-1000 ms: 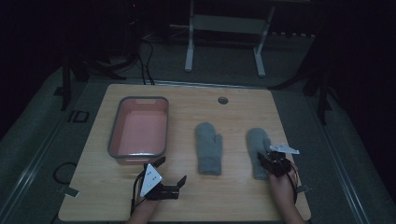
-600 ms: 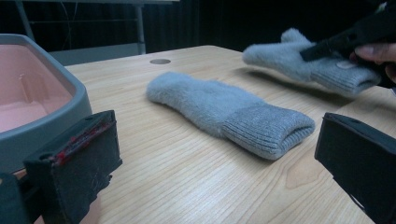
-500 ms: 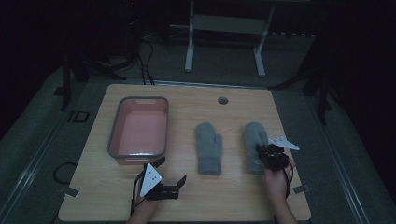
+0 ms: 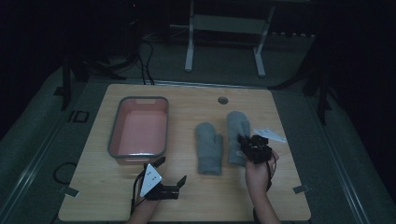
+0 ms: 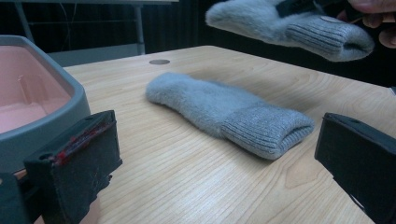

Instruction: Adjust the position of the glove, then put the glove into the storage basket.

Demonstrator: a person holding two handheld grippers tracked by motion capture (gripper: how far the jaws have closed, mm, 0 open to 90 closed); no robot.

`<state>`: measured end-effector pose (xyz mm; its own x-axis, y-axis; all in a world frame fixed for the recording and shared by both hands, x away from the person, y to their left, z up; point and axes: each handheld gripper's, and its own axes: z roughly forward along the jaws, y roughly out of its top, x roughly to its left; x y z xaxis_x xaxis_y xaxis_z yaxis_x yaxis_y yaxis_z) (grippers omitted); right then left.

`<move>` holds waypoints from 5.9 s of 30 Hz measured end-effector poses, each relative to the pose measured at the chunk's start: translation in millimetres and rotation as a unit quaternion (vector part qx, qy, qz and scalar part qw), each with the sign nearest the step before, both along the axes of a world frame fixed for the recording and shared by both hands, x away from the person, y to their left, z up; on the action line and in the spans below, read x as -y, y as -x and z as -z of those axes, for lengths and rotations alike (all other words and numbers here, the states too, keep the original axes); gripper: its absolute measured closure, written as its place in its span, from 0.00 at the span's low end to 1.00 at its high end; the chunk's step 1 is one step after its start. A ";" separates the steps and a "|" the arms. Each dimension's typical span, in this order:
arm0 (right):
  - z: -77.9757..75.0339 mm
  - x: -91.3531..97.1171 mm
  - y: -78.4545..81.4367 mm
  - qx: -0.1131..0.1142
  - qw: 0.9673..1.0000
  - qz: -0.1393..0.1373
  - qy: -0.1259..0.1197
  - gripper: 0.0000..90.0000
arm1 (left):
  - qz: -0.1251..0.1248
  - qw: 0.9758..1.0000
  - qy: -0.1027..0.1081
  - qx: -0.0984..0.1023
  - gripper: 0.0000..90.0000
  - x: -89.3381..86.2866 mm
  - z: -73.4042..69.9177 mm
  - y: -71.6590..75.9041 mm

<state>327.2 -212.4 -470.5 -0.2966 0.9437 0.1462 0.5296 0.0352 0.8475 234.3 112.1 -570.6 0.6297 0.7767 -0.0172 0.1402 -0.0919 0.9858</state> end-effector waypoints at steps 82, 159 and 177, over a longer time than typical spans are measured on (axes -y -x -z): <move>31.6 29.1 0.5 -0.011 0.987 -0.150 0.053 0.13 | 0.061 0.988 0.000 -0.144 0.00 25.8 -38.1 -24.1; 8.2 -12.8 -53.5 -0.082 0.968 -0.230 -0.051 0.91 | 0.100 0.957 -0.101 -0.254 0.87 85.7 -104.6 -163.8; -60.3 -64.7 -70.8 -0.037 0.958 -0.274 -0.071 0.91 | 0.069 0.966 -0.120 -0.217 0.87 25.8 -178.7 -166.1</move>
